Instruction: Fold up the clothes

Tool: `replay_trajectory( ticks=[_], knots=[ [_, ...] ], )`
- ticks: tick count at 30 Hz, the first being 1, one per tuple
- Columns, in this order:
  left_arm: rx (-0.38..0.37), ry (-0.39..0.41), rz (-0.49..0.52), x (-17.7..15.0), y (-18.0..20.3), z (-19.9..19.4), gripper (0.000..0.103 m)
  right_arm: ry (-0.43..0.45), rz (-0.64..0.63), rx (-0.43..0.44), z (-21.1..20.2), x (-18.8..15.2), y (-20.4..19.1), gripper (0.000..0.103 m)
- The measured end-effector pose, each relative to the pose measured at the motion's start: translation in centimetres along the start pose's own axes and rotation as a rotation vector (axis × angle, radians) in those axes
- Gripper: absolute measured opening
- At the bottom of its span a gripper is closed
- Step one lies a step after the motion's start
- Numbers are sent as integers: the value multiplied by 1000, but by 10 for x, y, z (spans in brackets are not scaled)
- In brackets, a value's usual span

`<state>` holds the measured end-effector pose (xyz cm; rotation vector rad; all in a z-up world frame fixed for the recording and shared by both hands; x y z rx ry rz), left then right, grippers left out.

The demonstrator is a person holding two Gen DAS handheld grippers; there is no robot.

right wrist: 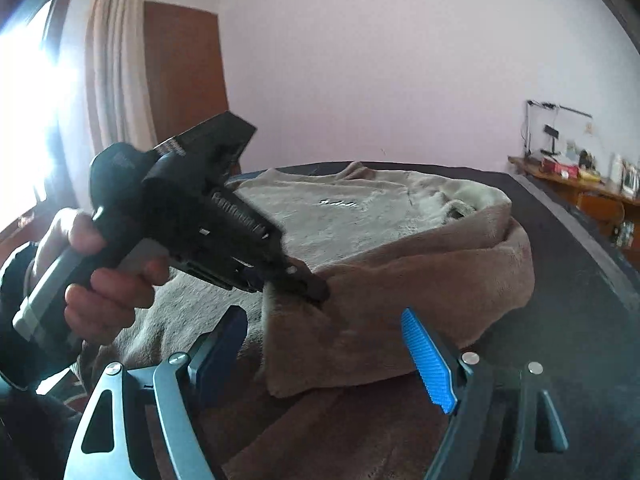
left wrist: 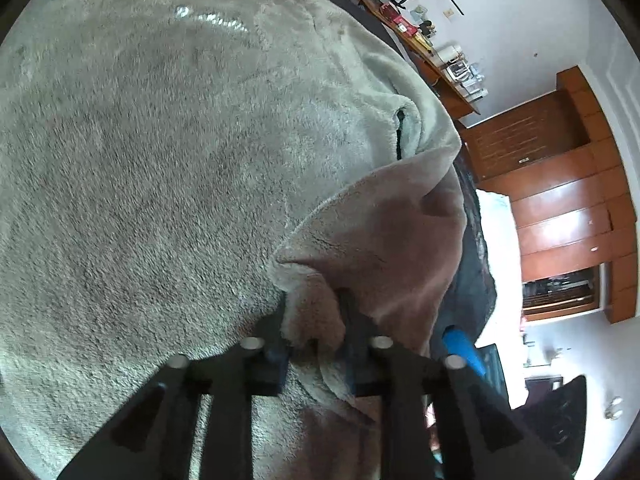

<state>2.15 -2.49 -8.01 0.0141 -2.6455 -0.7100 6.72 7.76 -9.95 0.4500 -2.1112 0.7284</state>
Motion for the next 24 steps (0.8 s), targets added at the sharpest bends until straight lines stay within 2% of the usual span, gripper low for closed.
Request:
replay_trajectory(
  ticks=[3,7,11,15,19,24],
  knots=[
    [26,38,39,10,5,-8,12,23,46,-10,-3,3,9,82],
    [49,141,96,38,14,-43,12,72,102,-58,-8,8,24,82],
    [87,267,131,75,10,-94,12,48,182,-86,-2,10,44,82],
    [118,367,129,109,-8,-142,12,27,183,-120,1,12,49,82],
    [138,453,87,130,-38,-181,12,7,182,-155,4,14,54,82],
    [169,538,-45,128,-106,-222,12,-32,151,-211,16,23,58,82]
  ],
)
Point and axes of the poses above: each gripper's, at about its wrist camera, not at the fingertips, and z roughly the way its jaws point, y to its right, x to its top, the point moved 5 cm from there along z, roughly the way its jaws point, and after that the axes turned 15 degrees about z, right-handed, at the moved point
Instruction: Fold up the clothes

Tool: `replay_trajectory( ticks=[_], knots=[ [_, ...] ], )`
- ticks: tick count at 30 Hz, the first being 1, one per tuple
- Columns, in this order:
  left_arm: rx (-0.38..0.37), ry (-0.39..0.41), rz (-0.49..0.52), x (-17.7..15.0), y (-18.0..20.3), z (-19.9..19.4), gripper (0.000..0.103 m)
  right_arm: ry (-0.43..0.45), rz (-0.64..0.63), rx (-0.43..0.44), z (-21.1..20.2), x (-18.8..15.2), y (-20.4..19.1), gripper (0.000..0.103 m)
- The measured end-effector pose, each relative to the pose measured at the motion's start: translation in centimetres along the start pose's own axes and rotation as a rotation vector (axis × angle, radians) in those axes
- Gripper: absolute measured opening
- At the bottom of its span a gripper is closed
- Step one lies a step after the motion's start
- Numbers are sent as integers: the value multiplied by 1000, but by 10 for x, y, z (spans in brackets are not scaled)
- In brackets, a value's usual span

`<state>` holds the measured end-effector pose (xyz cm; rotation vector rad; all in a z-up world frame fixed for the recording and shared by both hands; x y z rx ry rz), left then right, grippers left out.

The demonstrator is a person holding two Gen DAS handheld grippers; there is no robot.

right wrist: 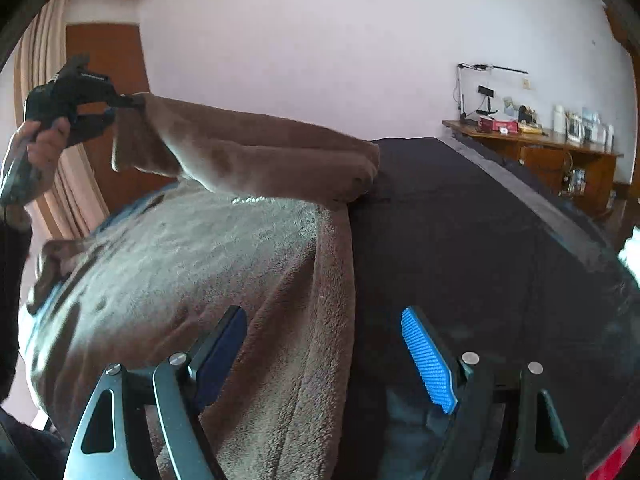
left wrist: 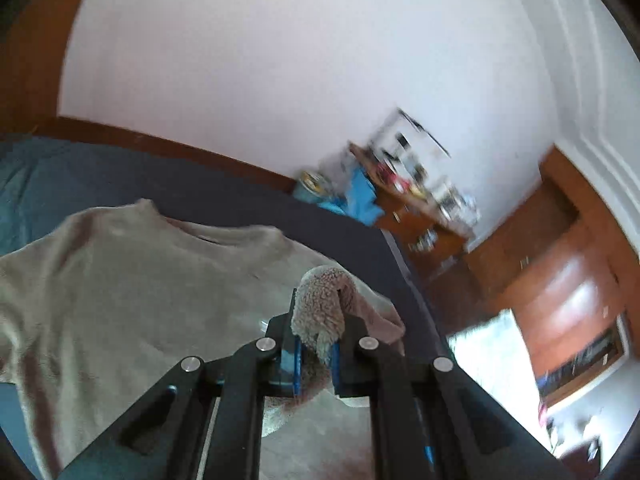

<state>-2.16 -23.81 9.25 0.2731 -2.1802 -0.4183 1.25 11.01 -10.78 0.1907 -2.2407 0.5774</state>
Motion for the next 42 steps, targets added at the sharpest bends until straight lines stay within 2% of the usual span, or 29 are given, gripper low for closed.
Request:
replay_trajectory(
  ticks=[6,12,15,17,19,24,29,30,31,34,37,42],
  knots=[
    [85,-31,-91,-17,-66,3,12,-53,-99,-96,28,26,-11,82],
    [179,-102,-104,-43,-95,32,13,-106,-199,-193,55,52,-21,82],
    [243,-132,-87,-51,-108,45,17,-150,-226,-225,77,64,-28,82],
    [249,-160,-96,-59,-117,55,21,-174,-257,-234,96,69,-38,82],
    [242,-187,-121,-68,-125,65,32,-198,-288,-243,115,74,-49,82],
    [326,-235,-133,-81,-147,71,57,-239,-358,-235,161,82,-81,82],
    [411,-244,-153,-84,-168,65,66,-155,-435,-395,182,81,-70,82],
    [434,-246,-158,-84,-172,64,67,-138,-451,-428,186,81,-68,85],
    [434,-251,-158,-85,-172,65,68,-121,-466,-461,190,82,-65,93],
    [404,-272,-152,-88,-168,70,71,-70,-414,-505,180,89,-47,97],
    [374,-292,-146,-92,-163,75,78,-33,-434,-508,176,88,-53,97],
    [317,-326,-136,-98,-155,84,78,30,-469,-511,170,87,-63,97]
  ],
)
Point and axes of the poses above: each gripper's, at about its wrist camera, not at the fingertips, and z roughly the way its jaws point, y to its right, x to its top, the point moved 5 cm from there along z, roughly the way its jaws point, and after that the axes turned 15 degrees about z, right-handed, at the moved point
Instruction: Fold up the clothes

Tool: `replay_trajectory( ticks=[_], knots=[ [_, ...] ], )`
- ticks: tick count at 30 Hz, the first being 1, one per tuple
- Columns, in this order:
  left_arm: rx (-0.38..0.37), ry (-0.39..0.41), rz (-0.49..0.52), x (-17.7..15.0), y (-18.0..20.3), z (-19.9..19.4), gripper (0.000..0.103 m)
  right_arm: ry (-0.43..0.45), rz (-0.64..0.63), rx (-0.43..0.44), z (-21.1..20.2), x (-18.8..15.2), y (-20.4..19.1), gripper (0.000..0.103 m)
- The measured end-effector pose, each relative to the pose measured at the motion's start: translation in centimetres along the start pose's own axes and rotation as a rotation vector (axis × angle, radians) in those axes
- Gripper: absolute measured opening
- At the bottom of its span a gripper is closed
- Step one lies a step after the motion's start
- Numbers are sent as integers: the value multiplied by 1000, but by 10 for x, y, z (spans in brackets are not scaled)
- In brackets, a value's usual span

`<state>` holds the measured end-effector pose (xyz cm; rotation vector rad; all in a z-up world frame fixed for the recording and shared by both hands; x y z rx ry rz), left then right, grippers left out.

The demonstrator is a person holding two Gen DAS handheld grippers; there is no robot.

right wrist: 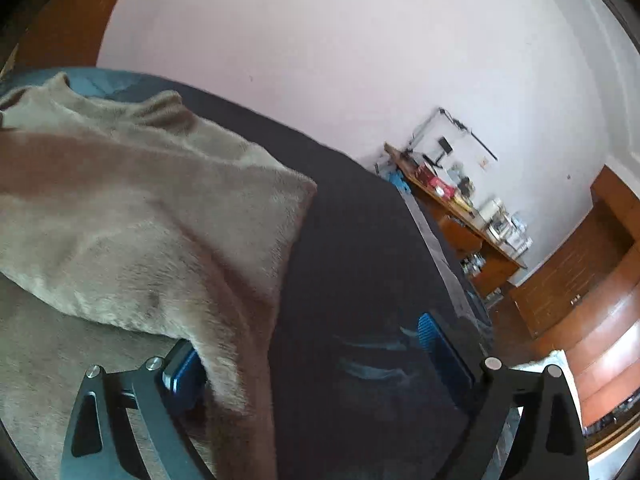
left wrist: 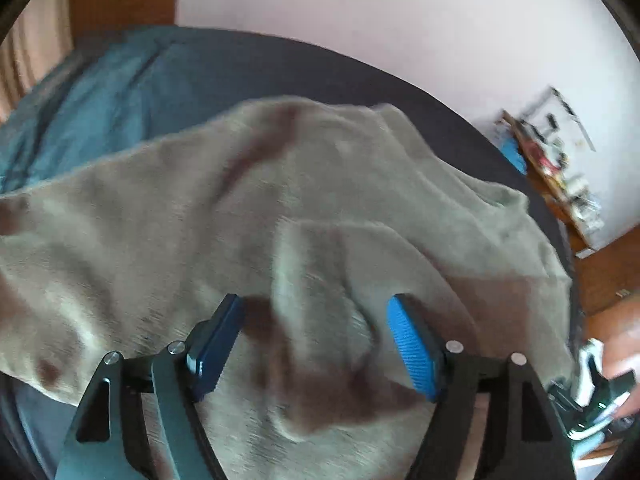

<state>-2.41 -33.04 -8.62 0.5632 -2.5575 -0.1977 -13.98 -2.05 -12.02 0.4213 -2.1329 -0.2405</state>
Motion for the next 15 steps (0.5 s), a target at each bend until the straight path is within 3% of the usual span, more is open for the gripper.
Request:
replay_trajectory(
  ticks=[2,8,10,12,13,15],
  knots=[
    [-20,-8,16,-3,6,3,78,27,-7,-7,-4,1,-2,97],
    [14,3,73,-10,15,4,76,106,-29,-28,-18,4,-9,97],
    [56,3,91,-16,14,2,51,126,-26,-9,-19,7,-8,97],
    [100,3,123,-22,12,-4,35,140,-41,-12,-20,7,-11,97],
    [121,3,140,-25,10,-7,28,147,-48,-14,-20,7,-12,97],
    [164,3,174,-31,8,-13,25,121,-63,-51,-12,6,-11,97]
  ],
)
Point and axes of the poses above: each gripper's, at about its wrist camera, not at the fingertips, and z roughly the way its jaws point, y to its right, x to its top, the point moved 5 cm from there along z, roughly the way its jaws point, and after that the axes turned 15 degrees about z, right-handed, at the moved point
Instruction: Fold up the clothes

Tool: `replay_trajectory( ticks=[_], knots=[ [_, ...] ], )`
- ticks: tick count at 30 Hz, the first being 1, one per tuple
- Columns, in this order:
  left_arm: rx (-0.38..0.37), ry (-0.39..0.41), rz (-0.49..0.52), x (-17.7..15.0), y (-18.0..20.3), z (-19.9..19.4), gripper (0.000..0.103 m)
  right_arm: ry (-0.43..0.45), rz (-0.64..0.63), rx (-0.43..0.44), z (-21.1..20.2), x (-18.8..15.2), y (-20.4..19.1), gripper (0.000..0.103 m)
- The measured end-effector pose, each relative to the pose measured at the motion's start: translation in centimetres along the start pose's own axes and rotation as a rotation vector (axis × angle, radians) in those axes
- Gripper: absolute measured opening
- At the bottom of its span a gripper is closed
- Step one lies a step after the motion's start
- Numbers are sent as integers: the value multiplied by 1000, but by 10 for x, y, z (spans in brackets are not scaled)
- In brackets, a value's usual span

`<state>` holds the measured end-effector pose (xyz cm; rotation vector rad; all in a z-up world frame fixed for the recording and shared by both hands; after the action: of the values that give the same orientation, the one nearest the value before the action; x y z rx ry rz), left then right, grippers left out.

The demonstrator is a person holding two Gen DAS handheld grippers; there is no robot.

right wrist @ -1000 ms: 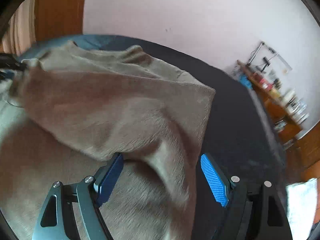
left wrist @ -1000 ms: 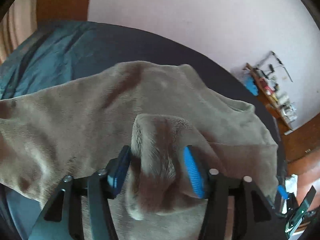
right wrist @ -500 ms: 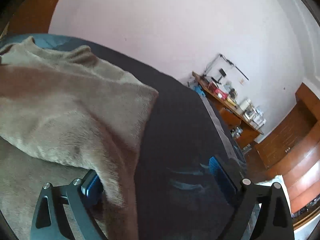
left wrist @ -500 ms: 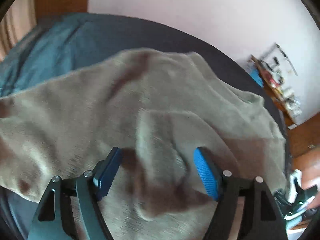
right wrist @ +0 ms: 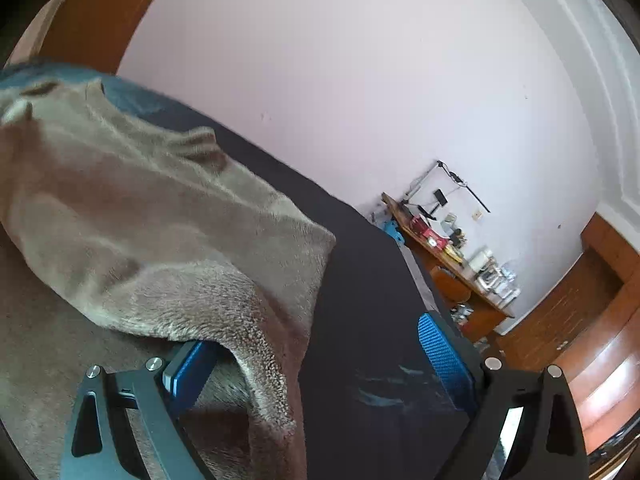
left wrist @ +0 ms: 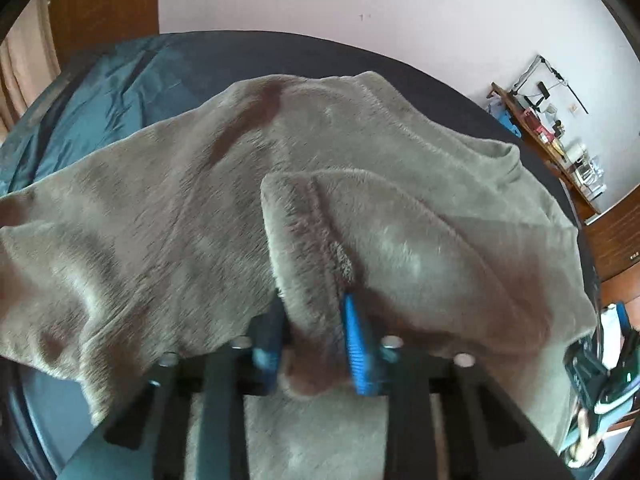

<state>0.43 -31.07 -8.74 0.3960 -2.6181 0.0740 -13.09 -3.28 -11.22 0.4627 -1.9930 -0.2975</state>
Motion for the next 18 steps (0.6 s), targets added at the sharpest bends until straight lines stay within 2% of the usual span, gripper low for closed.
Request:
replay_trajectory(
  ticks=[3,8,10,12,14,15,18],
  knots=[
    [64,-1,52,-9,-4,-9,24,-35,-17,-53,13,-3,4,97],
    [150,18,177,-24,-4,-32,23,-34,-23,-63,12,-2,11,99],
    [187,27,232,-26,-2,-39,26,-34,-25,-66,12,-2,13,99],
    [184,9,237,-29,-5,-36,28,-34,-28,-69,11,-2,15,100],
    [174,-14,233,-31,-10,-32,34,-33,-30,-72,11,-2,18,100],
    [169,-26,231,-33,-12,-30,41,-33,-32,-73,11,-2,19,100],
    [138,2,152,-31,-24,-38,65,-26,8,55,1,3,19,100]
  ],
)
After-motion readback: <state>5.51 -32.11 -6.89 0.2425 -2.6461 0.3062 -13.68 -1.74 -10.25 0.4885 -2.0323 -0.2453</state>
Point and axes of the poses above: each gripper's, at about its wrist camera, not at the fingertips, and z roughly the way its jaws point, y to its right, x to its top, the point moved 5 cm from there along z, roughly the way its jaws point, and after that the axes turned 15 degrees about z, right-handed, at the moved point
